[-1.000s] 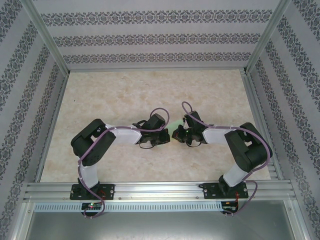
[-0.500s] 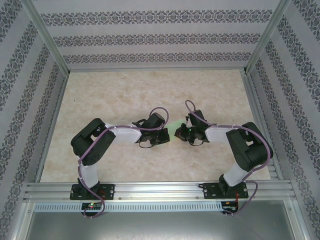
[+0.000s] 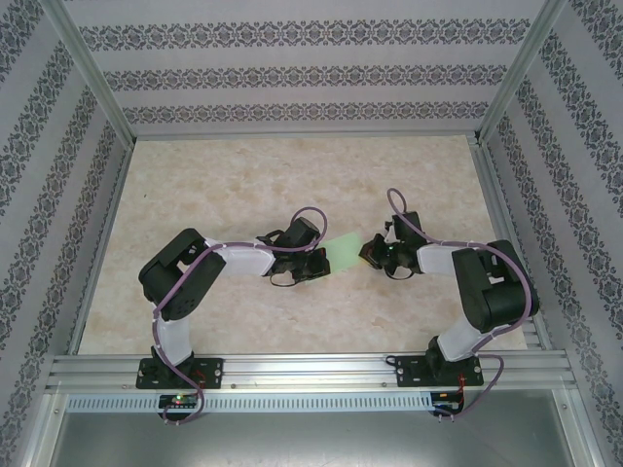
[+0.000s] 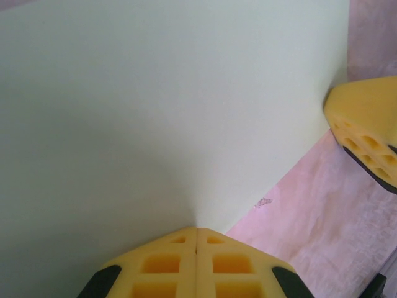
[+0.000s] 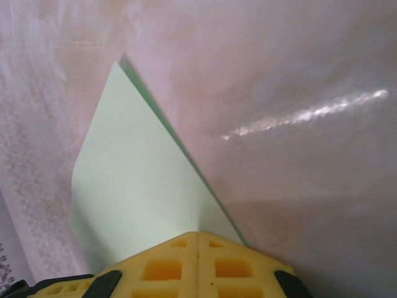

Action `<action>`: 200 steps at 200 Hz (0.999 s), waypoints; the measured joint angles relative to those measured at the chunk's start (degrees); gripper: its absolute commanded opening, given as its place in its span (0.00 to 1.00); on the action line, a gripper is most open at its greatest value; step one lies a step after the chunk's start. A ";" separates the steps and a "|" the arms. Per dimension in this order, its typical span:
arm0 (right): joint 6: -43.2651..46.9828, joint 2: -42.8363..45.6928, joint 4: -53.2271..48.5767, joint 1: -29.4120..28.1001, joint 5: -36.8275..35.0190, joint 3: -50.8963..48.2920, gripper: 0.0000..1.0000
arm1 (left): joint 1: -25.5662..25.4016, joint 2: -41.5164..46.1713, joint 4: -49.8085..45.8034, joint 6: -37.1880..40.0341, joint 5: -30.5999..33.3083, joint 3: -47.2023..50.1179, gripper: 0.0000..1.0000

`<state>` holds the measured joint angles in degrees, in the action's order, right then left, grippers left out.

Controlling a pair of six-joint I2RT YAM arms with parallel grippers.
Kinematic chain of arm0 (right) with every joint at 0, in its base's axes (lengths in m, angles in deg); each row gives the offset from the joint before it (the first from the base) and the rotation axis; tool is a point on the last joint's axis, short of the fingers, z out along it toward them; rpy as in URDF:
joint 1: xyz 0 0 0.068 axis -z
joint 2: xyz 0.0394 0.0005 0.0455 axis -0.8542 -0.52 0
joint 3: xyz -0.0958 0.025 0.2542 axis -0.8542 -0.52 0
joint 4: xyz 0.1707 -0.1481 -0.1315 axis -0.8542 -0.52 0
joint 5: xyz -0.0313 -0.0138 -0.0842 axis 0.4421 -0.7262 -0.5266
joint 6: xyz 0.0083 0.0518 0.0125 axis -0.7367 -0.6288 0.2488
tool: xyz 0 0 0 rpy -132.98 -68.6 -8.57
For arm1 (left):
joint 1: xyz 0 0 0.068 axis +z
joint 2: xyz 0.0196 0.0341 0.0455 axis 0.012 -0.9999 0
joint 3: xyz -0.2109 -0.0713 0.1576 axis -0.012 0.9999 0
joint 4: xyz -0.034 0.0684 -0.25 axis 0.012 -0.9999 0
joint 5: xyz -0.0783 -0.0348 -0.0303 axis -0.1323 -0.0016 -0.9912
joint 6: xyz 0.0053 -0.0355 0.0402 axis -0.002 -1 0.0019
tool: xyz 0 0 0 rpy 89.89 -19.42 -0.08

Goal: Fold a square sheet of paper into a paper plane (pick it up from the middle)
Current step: First fold in half a square sheet of paper at the center of the table.

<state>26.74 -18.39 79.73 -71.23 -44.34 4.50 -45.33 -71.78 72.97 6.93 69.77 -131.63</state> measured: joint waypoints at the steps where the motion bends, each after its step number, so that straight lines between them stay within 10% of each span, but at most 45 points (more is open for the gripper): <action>1: 0.00 0.02 0.00 0.04 0.00 -0.02 0.00 | 0.00 0.00 0.02 0.00 0.00 0.00 0.00; 86: 0.02 8.07 -0.02 4.66 -3.82 -2.12 0.00 | 0.44 -0.55 0.02 0.55 -1.44 -0.66 0.00; 200: -3.58 0.07 5.51 -9.44 -3.98 -1.29 0.00 | 0.76 -0.76 0.63 2.23 -3.28 -0.74 0.00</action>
<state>23.16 -18.33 85.24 -80.67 -48.32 3.21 -44.57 -72.55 73.61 9.16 66.49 -132.37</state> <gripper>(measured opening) 0.047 0.054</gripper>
